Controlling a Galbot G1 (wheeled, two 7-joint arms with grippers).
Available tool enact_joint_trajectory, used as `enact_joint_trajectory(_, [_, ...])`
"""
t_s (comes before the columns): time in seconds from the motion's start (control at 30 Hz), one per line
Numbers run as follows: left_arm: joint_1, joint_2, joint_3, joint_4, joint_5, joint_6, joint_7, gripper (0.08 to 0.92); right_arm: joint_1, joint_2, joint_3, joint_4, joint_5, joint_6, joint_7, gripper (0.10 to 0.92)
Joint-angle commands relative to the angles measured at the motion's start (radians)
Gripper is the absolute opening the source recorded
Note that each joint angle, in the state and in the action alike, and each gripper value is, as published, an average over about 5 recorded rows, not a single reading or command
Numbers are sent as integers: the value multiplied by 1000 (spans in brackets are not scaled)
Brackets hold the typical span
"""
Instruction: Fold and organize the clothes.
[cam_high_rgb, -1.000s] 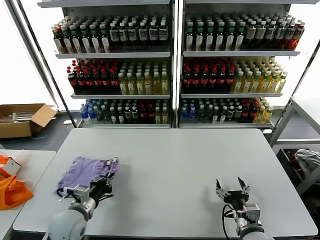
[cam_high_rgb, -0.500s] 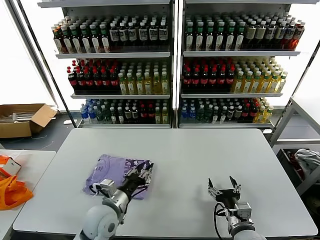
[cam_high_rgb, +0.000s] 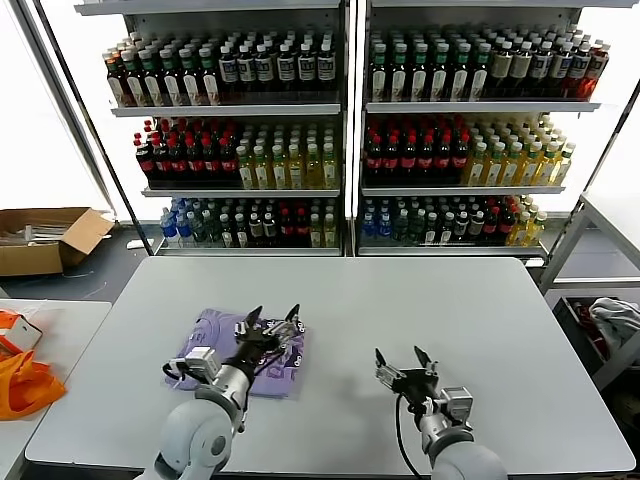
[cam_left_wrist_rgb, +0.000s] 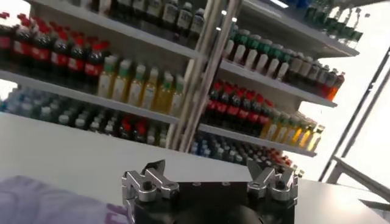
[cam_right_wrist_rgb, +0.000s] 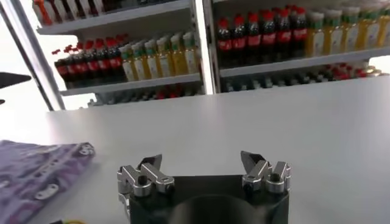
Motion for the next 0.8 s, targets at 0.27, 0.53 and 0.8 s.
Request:
enact_joint_trajectory(0.27, [209,-18,-222,-117,286,36,-114,823,356,20,-317,-120,514,-146,246,823])
enact_joint_trajectory(0.53, [262,-34,-275,-144,286,33,-108,823,405,65,-362,-185,531,-145,274,823])
enact_joint_trajectory(0.8, [279,-33,-294,-152,282,32,-102,823,400,99,-370,-224,534,-145,307,823])
